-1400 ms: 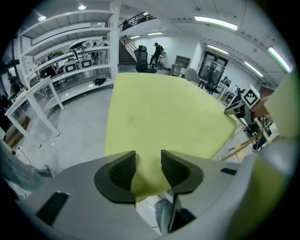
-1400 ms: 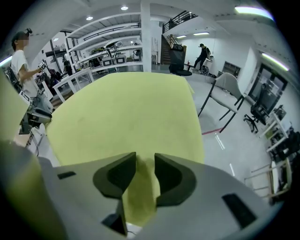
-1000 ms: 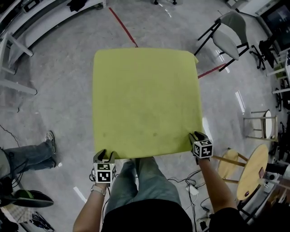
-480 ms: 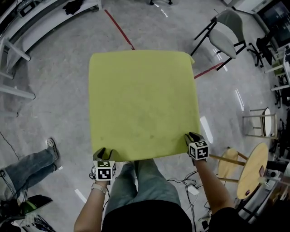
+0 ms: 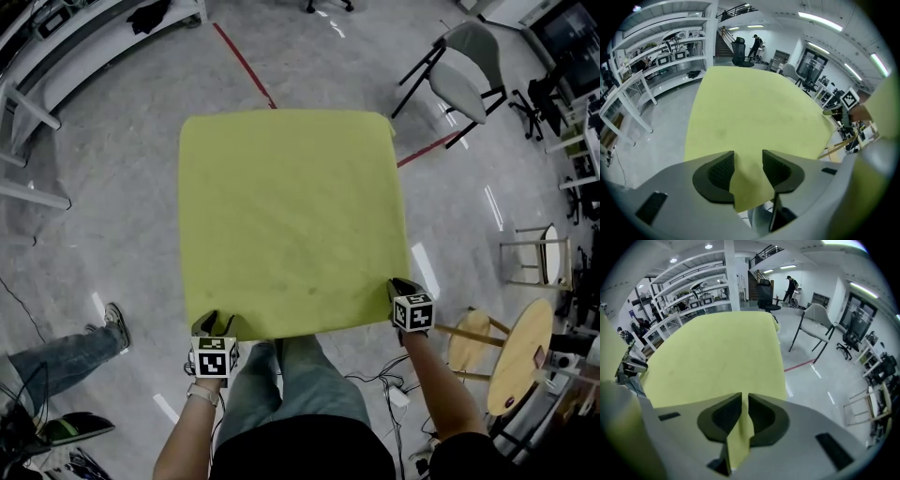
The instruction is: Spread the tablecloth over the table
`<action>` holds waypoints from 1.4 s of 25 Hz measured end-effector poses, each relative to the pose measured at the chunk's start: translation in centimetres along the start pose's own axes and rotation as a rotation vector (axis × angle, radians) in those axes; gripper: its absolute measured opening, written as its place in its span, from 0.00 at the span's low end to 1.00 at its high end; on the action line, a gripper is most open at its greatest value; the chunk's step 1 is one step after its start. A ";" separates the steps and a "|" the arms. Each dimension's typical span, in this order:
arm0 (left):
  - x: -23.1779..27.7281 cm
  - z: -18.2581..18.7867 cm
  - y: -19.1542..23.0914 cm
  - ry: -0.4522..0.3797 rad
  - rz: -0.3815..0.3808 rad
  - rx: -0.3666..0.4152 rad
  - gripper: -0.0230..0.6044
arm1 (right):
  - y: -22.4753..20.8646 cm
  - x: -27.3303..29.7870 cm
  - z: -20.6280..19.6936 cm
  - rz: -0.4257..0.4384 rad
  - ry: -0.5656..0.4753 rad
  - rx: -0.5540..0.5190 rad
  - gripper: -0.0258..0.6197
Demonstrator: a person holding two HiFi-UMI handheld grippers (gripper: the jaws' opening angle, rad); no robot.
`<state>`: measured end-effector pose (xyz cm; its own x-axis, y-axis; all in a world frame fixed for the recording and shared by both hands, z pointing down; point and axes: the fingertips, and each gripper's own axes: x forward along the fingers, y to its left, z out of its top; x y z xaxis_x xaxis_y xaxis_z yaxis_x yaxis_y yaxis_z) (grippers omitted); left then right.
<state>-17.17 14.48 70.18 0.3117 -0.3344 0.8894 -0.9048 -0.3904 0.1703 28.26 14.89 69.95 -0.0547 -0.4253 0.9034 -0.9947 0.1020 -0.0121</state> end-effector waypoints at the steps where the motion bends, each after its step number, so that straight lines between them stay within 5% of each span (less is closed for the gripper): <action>1: -0.1 0.4 0.0 -0.008 0.002 -0.007 0.33 | 0.0 0.1 1.1 -0.001 -0.023 -0.008 0.12; 19: 2.7 5.9 1.7 0.033 0.101 -0.041 0.33 | -4.6 12.3 32.3 -0.035 -0.267 -0.236 0.12; 31: 2.7 5.6 2.3 0.069 0.128 -0.076 0.33 | -4.7 16.4 36.8 -0.059 -0.267 -0.500 0.11; 35: 3.2 6.5 1.6 0.070 0.111 -0.052 0.33 | -6.3 16.6 37.0 -0.072 -0.260 -0.493 0.11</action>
<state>-15.70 7.16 70.54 0.1891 -0.3122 0.9310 -0.9471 -0.3082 0.0890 30.42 -26.12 69.20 -0.0699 -0.6479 0.7585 -0.8419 0.4462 0.3035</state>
